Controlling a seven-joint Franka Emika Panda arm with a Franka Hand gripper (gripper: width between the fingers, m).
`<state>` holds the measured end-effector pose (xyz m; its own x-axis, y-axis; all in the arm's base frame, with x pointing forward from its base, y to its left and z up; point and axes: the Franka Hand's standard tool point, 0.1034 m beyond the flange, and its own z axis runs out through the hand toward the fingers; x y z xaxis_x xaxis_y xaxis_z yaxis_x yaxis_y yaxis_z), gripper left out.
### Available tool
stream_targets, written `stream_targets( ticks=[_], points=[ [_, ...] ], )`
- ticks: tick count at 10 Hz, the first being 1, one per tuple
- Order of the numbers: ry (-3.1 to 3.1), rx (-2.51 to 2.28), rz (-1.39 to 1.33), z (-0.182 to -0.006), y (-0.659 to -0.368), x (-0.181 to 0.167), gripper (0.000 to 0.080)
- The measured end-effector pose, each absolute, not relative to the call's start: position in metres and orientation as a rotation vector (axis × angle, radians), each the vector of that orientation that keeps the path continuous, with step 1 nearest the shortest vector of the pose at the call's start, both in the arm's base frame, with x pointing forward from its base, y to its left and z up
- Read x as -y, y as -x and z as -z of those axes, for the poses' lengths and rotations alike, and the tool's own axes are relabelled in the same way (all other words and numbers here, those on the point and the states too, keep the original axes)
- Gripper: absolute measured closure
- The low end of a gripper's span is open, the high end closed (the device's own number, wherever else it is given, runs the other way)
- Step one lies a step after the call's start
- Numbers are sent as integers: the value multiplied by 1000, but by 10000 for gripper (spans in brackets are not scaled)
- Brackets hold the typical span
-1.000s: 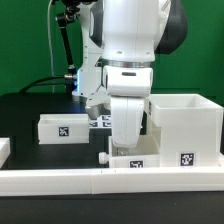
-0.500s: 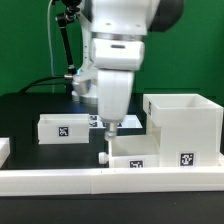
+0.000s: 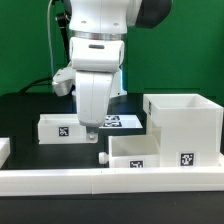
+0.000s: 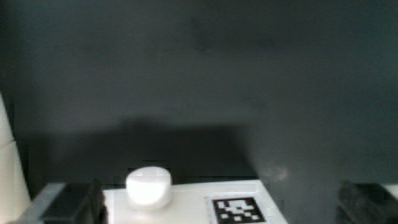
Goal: Assemble drawer
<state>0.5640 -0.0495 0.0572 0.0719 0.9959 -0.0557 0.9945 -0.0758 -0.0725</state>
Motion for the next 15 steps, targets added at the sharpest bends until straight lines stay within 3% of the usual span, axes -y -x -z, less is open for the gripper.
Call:
stream_targets(
  ticks=[5, 8, 11, 15],
  points=[
    [2222, 2052, 29, -41, -594, 68, 151],
    [2198, 1968, 124, -30, -588, 71, 151],
    [2201, 1953, 137, -21, -582, 50, 151],
    [2196, 1941, 140, -20, -582, 36, 151]
  ],
)
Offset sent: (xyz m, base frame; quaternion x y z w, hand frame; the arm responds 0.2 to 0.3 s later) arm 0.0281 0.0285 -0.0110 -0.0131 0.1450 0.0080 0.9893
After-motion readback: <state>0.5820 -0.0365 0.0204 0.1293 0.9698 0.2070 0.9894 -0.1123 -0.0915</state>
